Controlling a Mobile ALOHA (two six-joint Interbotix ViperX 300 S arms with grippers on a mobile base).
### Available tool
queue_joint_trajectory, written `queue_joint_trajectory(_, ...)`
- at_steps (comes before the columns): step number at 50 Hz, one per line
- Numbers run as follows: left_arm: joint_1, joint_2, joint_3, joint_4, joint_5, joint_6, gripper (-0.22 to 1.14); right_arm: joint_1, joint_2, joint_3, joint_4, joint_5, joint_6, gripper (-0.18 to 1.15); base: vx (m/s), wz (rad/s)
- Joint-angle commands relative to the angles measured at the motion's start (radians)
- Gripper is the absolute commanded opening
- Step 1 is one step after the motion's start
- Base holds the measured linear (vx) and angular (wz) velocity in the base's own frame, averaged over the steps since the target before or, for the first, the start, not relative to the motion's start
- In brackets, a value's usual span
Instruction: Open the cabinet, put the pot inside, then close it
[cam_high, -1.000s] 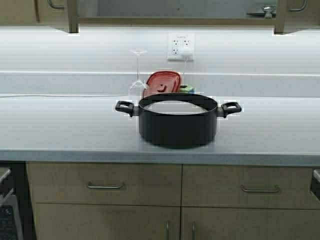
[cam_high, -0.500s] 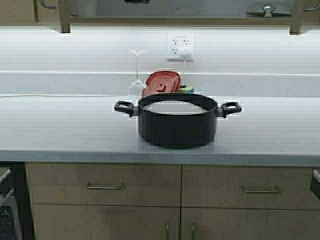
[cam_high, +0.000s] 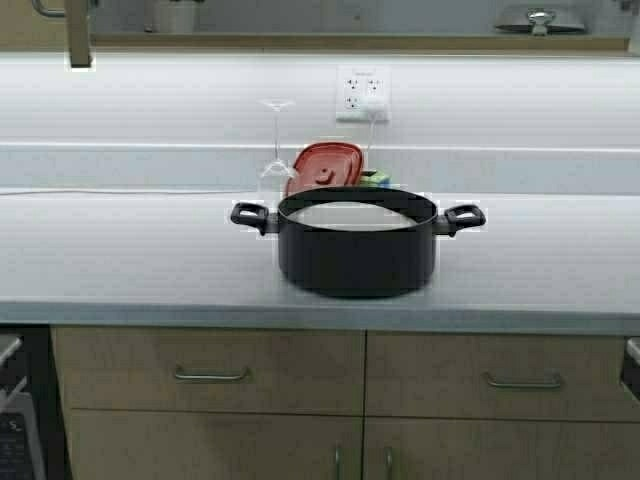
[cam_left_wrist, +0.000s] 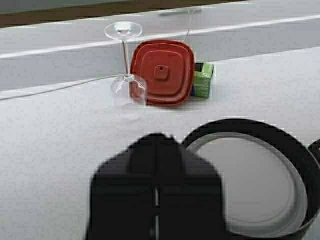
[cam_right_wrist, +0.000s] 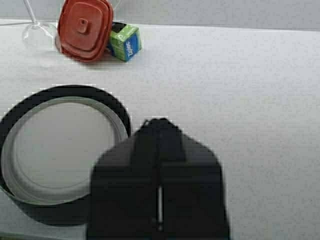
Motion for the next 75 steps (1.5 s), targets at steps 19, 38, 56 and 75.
queue_joint_trajectory(19, -0.206, -0.072, 0.25, 0.037, -0.264, -0.273, 0.52, 0.222, -0.127, 0.239, 0.025, -0.078, 0.397, 0.85, 0.02, 0.01)
queue_joint_trajectory(38, -0.233, 0.015, 0.552, 0.138, -0.813, -0.91, 1.03, 0.385, -0.147, 0.488, -0.032, -0.505, 0.699, 0.97, 0.07, 0.0)
queue_joint_trajectory(56, -0.233, 0.137, 0.571, 0.146, -0.946, -0.954, 1.03, 0.385, -0.117, 0.528, -0.057, -0.538, 0.753, 0.97, 0.08, -0.05)
queue_joint_trajectory(75, -0.233, 0.249, 0.584, 0.19, -0.969, -1.035, 1.03, 0.388, -0.012, 0.649, -0.058, -0.698, 0.908, 0.97, 0.17, 0.07)
